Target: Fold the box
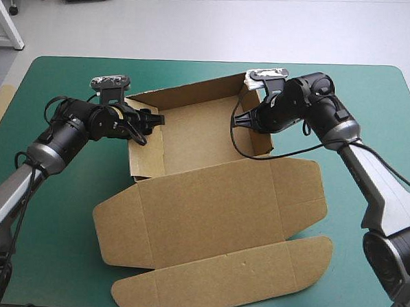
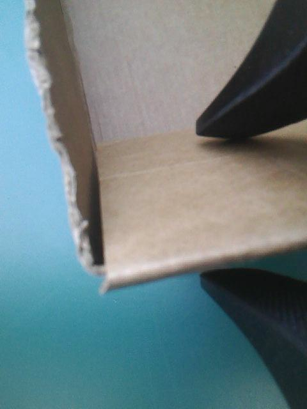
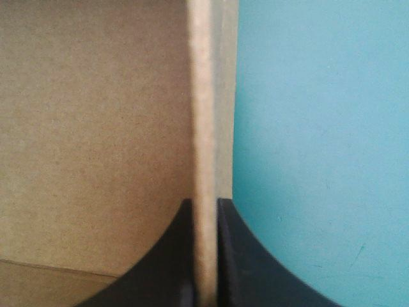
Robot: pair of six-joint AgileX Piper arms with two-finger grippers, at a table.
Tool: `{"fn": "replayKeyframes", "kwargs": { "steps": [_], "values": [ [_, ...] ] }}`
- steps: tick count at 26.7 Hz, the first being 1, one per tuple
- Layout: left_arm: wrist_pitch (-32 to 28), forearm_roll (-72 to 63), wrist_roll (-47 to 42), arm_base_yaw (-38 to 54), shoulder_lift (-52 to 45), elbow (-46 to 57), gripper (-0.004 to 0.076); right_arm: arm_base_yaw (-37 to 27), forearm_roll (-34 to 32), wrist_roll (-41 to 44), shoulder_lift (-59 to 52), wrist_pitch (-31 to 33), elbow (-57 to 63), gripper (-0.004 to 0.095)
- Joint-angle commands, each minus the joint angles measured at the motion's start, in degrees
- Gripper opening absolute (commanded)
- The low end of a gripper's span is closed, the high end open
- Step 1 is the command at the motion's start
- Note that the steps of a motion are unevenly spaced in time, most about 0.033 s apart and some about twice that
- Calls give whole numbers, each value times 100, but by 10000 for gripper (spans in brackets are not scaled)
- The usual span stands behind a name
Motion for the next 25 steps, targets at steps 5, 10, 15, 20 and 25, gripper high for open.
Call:
{"fn": "replayKeyframes", "kwargs": {
  "steps": [5,10,15,20,25],
  "values": [
    [-66,204,-94,-34,-192,-233,371,-16,-248,250,-301,-132,-202,-11],
    [80,130,-94,-34,-192,-273,279,-16,-183,264,-301,-132,-202,-11],
    [67,-557,-68,-34,-192,-273,184,-16,-107,264,-301,-153,-202,-11],
    [-279,-1715,658,-34,-192,-273,11,-16,-79,254,-296,-153,-202,-11],
    [-238,-1627,1158,-34,-192,-273,-10,-16,-46,242,-296,-130,-202,-11]
  ]
}}
